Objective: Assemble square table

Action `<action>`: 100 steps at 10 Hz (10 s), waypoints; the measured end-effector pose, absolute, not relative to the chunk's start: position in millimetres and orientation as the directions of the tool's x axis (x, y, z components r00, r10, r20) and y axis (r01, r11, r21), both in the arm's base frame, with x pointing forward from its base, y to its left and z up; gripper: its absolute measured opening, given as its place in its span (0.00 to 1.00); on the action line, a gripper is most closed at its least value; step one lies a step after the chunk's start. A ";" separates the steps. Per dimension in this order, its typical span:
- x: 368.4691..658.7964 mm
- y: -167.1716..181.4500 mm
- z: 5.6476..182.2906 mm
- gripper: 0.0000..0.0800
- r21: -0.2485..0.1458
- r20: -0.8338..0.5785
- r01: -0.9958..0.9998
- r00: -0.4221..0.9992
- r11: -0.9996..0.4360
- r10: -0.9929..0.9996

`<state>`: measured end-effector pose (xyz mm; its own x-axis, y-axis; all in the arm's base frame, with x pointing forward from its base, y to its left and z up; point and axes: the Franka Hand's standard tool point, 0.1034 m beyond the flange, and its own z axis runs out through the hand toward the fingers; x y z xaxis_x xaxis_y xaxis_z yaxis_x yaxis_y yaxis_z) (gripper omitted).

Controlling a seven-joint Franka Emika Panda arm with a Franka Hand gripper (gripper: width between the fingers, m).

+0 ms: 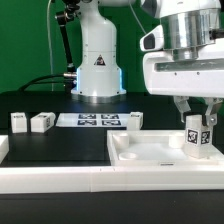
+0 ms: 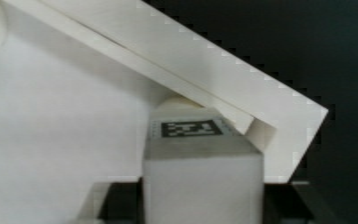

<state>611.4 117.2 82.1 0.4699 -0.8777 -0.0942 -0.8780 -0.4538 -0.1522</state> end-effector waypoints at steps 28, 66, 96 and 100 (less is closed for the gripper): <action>612.9 121.9 83.3 0.36 -0.054 0.073 0.128 0.990 -0.990 0.124; 486.3 66.9 91.0 0.81 -0.043 0.036 -0.117 0.992 -0.992 -0.119; 382.6 56.8 46.1 0.81 -0.021 -0.802 -0.217 0.586 -0.976 -0.113; 383.9 55.3 32.9 0.81 -0.019 -0.820 -0.218 0.562 -0.976 -0.109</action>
Offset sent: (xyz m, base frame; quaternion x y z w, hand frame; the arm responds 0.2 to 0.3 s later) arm 0.0020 -0.0054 0.0002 -0.0834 0.0414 -0.1642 0.9820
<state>383.9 55.3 32.9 0.5615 -0.1094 -0.8202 -0.2185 -0.9757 -0.0194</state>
